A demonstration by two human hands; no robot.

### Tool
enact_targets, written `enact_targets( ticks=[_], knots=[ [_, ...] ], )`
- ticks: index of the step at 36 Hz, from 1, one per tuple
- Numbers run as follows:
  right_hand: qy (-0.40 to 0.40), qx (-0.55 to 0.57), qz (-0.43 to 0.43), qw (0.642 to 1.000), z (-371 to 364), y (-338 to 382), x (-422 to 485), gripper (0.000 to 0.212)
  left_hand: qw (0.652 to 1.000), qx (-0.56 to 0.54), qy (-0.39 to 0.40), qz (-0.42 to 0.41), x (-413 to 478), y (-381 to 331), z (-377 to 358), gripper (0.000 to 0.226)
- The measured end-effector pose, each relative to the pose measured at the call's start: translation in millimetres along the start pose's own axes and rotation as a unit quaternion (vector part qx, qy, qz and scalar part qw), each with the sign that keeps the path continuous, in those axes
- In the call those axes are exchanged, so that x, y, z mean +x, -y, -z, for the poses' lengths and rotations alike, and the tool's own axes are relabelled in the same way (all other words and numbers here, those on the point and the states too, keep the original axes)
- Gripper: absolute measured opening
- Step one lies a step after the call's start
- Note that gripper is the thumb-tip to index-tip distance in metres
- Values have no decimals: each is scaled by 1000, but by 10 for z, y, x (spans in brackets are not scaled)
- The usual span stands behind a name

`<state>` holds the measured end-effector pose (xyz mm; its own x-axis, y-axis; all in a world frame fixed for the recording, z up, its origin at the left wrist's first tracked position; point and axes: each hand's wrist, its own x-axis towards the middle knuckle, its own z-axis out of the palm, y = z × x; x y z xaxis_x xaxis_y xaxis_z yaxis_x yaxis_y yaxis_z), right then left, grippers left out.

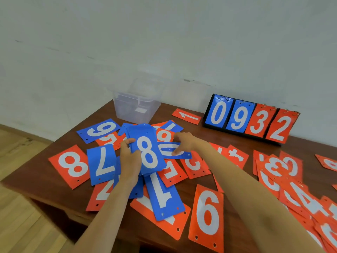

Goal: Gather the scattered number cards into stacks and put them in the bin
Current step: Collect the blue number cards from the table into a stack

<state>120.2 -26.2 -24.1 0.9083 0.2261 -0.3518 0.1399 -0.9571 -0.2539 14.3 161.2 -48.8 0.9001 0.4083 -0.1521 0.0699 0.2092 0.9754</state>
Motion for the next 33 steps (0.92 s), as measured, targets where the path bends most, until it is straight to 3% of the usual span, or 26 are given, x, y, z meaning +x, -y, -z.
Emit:
enact_targets(
  ticks=[6,13,18,21,27,33],
  knots=[
    [-11,-55,-14,998,26,4,19,63,1000,10,3,-11,-10,-11,18,38],
    [-223,98,44,969,107,-118,-238,8,1000,12,15,-18,-106,-39,2,36],
    [-293,67,65,952,421,-218,-757,18,998,20,32,-54,-214,-95,-37,34],
    [-271,11,79,959,610,-267,-1135,25,996,31,51,-67,-301,-141,-110,35],
    [-136,46,176,974,736,-155,-1731,12,984,73,128,-97,-543,-212,-273,39],
    [-134,17,201,970,655,3,-1807,8,967,93,214,-99,-837,-294,-447,39]
  ],
)
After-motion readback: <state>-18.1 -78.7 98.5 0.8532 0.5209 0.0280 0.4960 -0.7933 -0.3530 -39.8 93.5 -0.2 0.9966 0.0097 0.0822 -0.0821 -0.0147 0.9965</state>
